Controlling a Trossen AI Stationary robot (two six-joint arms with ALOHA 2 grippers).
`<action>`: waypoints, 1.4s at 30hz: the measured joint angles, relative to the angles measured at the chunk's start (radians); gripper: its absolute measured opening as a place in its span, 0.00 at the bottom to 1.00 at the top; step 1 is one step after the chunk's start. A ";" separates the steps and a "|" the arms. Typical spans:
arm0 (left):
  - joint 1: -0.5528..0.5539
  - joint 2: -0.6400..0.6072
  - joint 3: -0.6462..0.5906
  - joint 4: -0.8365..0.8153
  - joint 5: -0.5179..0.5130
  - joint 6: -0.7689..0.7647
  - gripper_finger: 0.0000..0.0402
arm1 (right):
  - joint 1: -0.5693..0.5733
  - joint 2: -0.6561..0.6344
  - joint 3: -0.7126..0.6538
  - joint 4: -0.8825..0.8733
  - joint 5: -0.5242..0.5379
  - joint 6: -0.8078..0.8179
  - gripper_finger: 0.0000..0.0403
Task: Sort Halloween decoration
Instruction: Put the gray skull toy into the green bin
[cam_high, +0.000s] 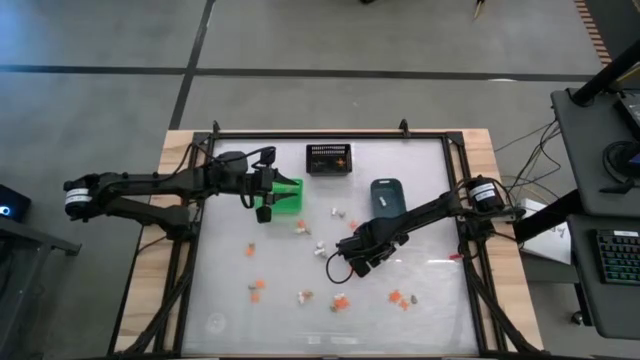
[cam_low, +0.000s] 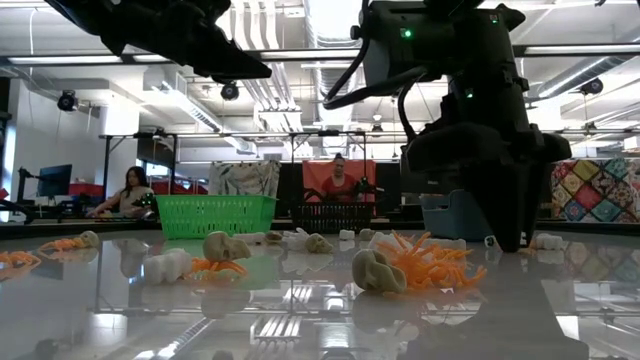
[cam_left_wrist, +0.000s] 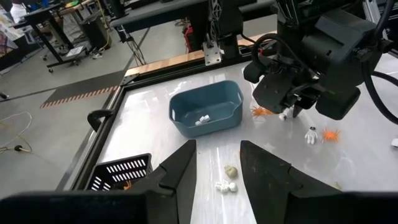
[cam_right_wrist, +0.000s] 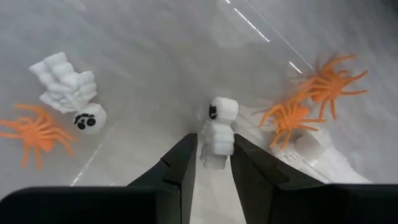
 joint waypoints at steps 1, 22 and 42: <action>0.000 0.000 0.000 0.000 0.000 0.000 0.27 | 0.000 0.000 0.000 0.001 0.000 -0.001 0.22; 0.000 0.000 0.000 0.000 0.000 0.000 0.27 | -0.004 -0.005 -0.001 0.015 -0.003 -0.037 0.04; 0.000 0.000 0.000 0.042 0.001 -0.073 0.27 | -0.197 -0.228 0.085 -0.050 0.232 -0.329 0.03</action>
